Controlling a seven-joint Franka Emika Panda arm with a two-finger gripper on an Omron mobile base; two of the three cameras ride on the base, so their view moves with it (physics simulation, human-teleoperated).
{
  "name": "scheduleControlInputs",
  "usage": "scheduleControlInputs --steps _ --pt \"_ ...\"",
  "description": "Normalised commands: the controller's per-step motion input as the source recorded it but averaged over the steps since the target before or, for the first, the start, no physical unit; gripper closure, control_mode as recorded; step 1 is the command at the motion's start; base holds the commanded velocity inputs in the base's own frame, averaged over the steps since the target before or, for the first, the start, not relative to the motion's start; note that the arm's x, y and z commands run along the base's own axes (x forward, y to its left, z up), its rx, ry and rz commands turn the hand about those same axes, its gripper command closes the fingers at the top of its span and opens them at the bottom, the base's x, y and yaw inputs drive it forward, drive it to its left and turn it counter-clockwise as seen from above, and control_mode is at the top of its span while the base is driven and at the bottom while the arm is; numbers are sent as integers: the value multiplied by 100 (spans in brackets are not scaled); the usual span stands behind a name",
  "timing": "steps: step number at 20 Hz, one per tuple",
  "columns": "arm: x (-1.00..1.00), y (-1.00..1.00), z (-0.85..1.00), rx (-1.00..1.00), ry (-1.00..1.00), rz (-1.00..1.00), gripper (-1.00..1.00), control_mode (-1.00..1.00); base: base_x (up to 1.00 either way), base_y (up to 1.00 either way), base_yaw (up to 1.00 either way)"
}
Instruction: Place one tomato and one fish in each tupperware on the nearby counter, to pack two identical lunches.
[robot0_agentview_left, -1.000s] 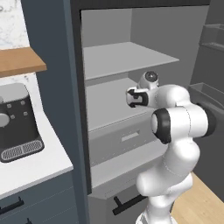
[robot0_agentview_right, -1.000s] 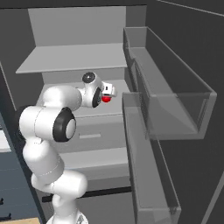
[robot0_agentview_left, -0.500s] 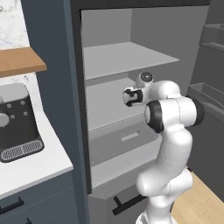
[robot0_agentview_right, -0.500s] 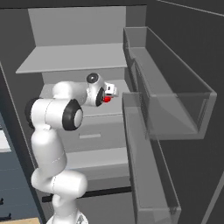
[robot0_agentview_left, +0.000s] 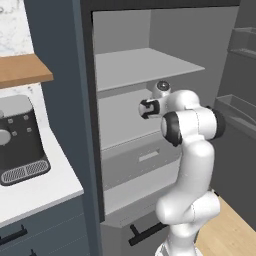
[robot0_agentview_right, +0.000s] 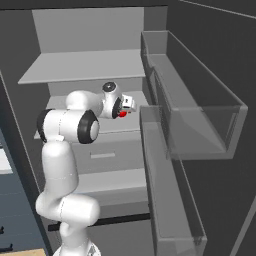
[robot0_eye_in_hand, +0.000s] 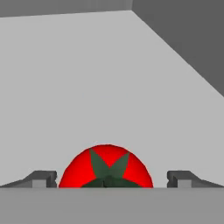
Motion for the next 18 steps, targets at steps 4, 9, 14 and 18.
scheduleControlInputs --steps 4,9,14,18 --pt "8 0 -28 0 7 0 -100 -100 0 0 0" --pt "-4 1 -40 1 5 0 100 -100 0 0 0" --pt "-36 0 -45 3 1 -5 100 -100 0 0 0" --pt "-63 0 -46 1 -1 -7 100 -100 0 0 0"
